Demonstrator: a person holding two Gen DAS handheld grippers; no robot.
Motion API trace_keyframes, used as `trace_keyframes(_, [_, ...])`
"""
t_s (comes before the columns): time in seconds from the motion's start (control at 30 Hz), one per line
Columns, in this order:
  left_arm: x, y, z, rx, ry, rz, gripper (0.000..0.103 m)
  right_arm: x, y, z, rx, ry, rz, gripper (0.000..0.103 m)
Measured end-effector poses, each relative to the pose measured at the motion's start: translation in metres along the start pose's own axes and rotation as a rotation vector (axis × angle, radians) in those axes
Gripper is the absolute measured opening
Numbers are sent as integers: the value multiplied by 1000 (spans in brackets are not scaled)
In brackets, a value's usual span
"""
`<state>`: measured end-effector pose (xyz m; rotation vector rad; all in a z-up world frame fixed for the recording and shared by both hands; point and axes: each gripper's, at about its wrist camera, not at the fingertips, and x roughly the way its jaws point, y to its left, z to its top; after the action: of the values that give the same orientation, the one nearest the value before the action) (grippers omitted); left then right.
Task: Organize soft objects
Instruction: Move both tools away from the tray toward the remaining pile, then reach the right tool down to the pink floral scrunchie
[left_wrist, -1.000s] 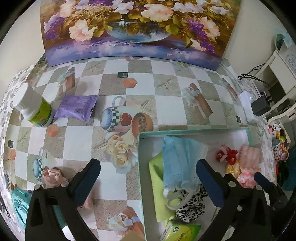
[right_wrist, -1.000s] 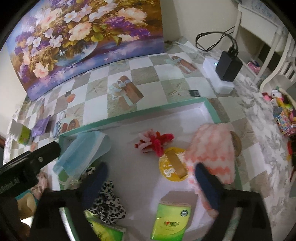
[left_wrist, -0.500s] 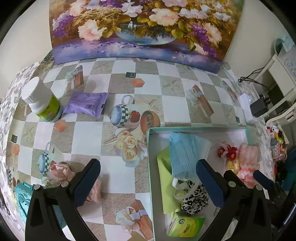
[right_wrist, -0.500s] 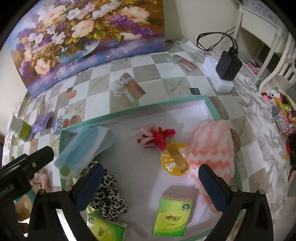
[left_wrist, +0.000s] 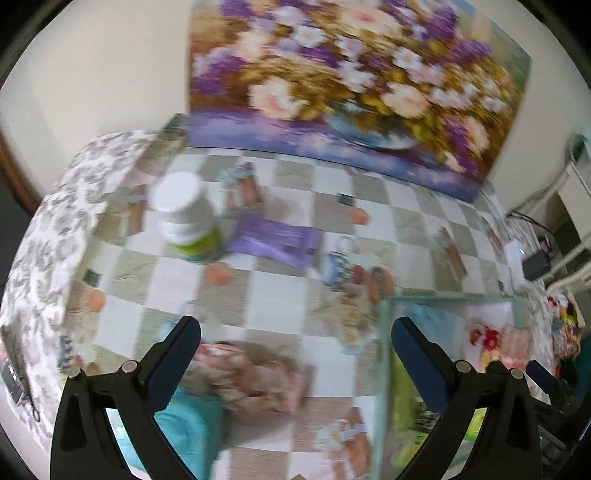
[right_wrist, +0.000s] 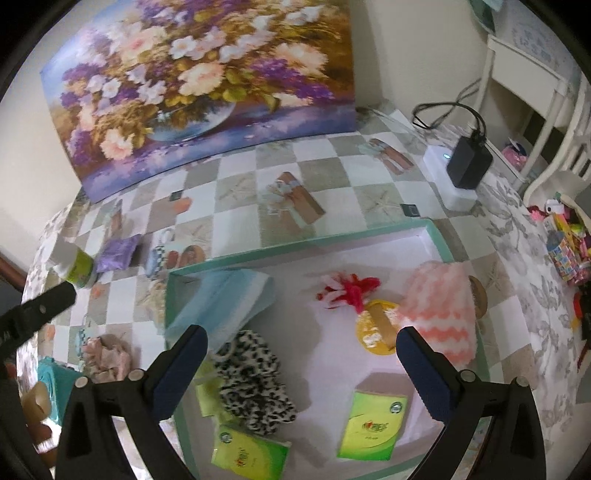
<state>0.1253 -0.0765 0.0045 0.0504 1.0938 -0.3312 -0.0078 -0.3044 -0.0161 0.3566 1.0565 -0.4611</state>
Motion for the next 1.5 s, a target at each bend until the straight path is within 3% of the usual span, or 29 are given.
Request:
trace_keyframes(0.53, [-10, 98, -9, -166, 36, 118, 103, -10, 85, -11, -167, 10, 70, 103])
trace_keyframes(0.63, [-8, 109, -10, -186, 52, 110, 103, -11, 101, -12, -193, 12, 81, 103])
trace_keyframes(1.07, [25, 120, -12, -197, 160, 79, 103, 8, 152, -22, -276, 80, 182, 103])
trace_keyframes(1.5, [52, 141, -6, -211, 227, 144, 103, 64, 187, -43, -370, 219, 269, 97])
